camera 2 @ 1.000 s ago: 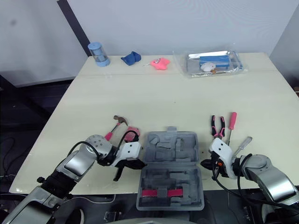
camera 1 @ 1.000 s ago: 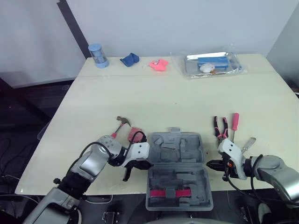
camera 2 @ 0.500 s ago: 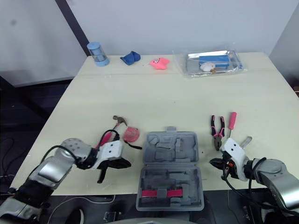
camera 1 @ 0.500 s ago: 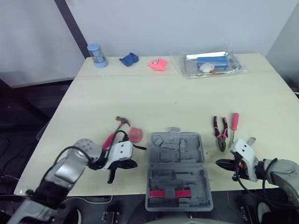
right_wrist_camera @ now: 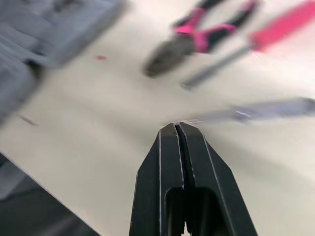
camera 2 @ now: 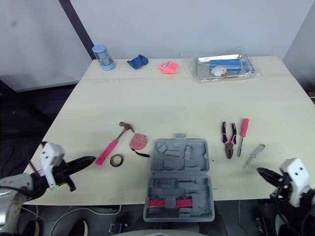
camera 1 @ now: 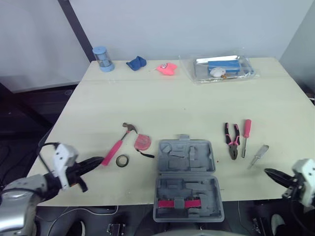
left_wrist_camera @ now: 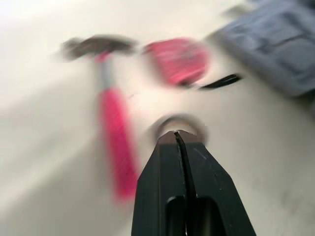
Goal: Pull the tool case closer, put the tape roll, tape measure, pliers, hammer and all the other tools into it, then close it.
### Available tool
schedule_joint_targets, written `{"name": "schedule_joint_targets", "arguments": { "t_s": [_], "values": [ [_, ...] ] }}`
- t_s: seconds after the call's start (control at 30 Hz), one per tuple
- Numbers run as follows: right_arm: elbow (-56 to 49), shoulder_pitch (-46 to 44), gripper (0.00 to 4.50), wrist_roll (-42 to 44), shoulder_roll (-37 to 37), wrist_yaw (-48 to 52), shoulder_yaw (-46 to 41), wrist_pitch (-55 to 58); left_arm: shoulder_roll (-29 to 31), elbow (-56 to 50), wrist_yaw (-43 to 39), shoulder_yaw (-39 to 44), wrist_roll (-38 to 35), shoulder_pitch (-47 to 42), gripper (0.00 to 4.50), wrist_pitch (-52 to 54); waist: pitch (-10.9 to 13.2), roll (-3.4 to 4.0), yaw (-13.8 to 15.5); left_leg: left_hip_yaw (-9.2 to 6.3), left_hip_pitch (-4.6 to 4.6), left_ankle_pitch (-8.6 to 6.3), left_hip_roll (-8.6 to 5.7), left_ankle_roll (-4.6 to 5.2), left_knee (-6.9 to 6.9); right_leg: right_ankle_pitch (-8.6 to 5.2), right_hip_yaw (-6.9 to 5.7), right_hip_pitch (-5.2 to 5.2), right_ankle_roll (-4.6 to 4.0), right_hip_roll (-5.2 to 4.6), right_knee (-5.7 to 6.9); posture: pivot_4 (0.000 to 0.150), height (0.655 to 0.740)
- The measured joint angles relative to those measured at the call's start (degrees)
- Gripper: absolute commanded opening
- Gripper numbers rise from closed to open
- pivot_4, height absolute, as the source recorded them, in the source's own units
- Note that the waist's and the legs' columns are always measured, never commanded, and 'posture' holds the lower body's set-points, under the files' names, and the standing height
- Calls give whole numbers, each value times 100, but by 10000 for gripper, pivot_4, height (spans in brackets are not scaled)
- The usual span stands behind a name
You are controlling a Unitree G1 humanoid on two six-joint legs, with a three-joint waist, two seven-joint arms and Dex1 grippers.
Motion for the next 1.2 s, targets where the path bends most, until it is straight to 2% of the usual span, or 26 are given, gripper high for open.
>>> {"name": "schedule_joint_targets", "arguments": {
  "t_s": [0.03, 0.1, 0.2, 0.23, 0.27, 0.3, 0.33, 0.37, 0.4, 0.47, 0.57, 0.77, 0.83, 1.03, 1.2],
  "values": [
    [278, -45, 2447, 0, -41, 72, -100, -167, -4, 64, 8, 110, -16, 68, 14839, -10, 1, 1, 4, 1, 6, 0, 0, 1, -3, 0, 1, 6, 0, -1, -1, 1500, 7400],
    [962, -207, 7962, -6, -155, 332, -205, -612, -57, 126, 28, 306, -22, 293, 23605, -67, 3, -1, 3, 3, 46, -4, 5, 6, -21, -1, 2, 44, -1, -6, -16, 1500, 7400],
    [2057, -510, 22233, -13, -239, 557, -387, -1182, -54, 403, -41, 639, -35, 649, 38028, -232, 6, -13, -10, 15, 88, -18, 16, 29, -66, -3, 7, 75, -2, -2, -50, 1500, 7400],
    [2723, -692, 26184, -18, -339, 733, -451, -1503, -56, 476, -46, 858, -39, 865, 41588, -322, 7, -14, -18, 16, 89, -17, 19, 29, -73, -3, 5, 74, -2, 2, -57, 1500, 7400],
    [2897, -713, 32579, -22, -368, 767, -479, -1567, -56, 492, -45, 911, -39, 904, 45000, -351, 7, -13, -26, 18, 90, -16, 21, 27, -77, -2, 6, 75, -2, 3, -63, 1500, 7400],
    [3279, -820, 33857, -27, -420, 898, -487, -1761, -64, 501, -47, 1020, -43, 1031, 45000, -416, 7, -11, -25, 19, 89, -9, 22, 15, -78, -2, 7, 74, -2, 2, -65, 1500, 7400],
    [3645, -975, 38565, -29, -454, 1033, -481, -1929, -85, 500, -49, 1083, -57, 1111, 45000, -461, 7, -8, -23, 22, 89, -4, 23, 5, -79, -1, 9, 75, -2, 0, -65, 1500, 7400],
    [3848, -1074, 39785, -32, -470, 1118, -476, -2030, -94, 499, -59, 1109, -73, 1136, 45000, -500, 6, -8, -23, 23, 89, -3, 23, 5, -79, -1, 10, 75, -3, 0, -65, 1500, 7400],
    [4022, -1146, 43919, -36, -490, 1182, -468, -2103, -104, 496, -69, 1134, -83, 1168, 45000, -532, 6, -8, -25, 27, 90, -4, 24, 5, -78, -1, 13, 75, -3, 0, -65, 1500, 7400],
    [4796, -1402, 43919, -88, -699, 1398, -455, -2454, -125, 525, -126, 1195, -80, 1349, 45000, -733, 3, -2, -24, 35, 90, -17, 24, 29, -79, -2, 19, 75, -3, -1, -69, 1500, 7400],
    [5256, -1542, 43919, -124, -820, 1527, -451, -2708, -183, 558, -135, 1189, -80, 1414, 45000, -814, 2, -2, -23, 35, 89, -17, 25, 29, -79, -2, 19, 75, -3, 0, -71, 1500, 7400],
    [4857, -1542, 43919, -19, -828, 1906, -372, -2626, -179, 320, -246, 931, 83, 1515, 45000, -1074, -4, 9, -40, 38, 89, -20, 28, 33, -79, -1, 36, 75, -3, -1, -72, 1500, 7400],
    [4309, -1432, 43919, 101, -808, 1957, -335, -2367, -97, 123, -206, 791, 207, 1517, 45000, -1036, -4, 11, -34, 36, 88, -20, 28, 33, -79, -1, 42, 74, -3, -1, -72, 1500, 7400],
    [1313, -1329, 43919, 847, -604, 2095, 333, -1254, 835, -1599, 151, -179, 830, 1172, 45000, -137, -4, 17, 9, 29, 84, -20, 31, 33, -79, 1, 44, 73, -3, 2, -72, 1500, 7400],
    [248, -1457, 43919, 1067, -583, 2072, 792, -687, 1554, -2271, 406, -1058, 1222, 634, 45000, 1183, 2, 13, 7, 28, 75, -11, 30, 16, -83, 1, 32, 66, -3, 2, -81, 1500, 7400]
  ]
}}
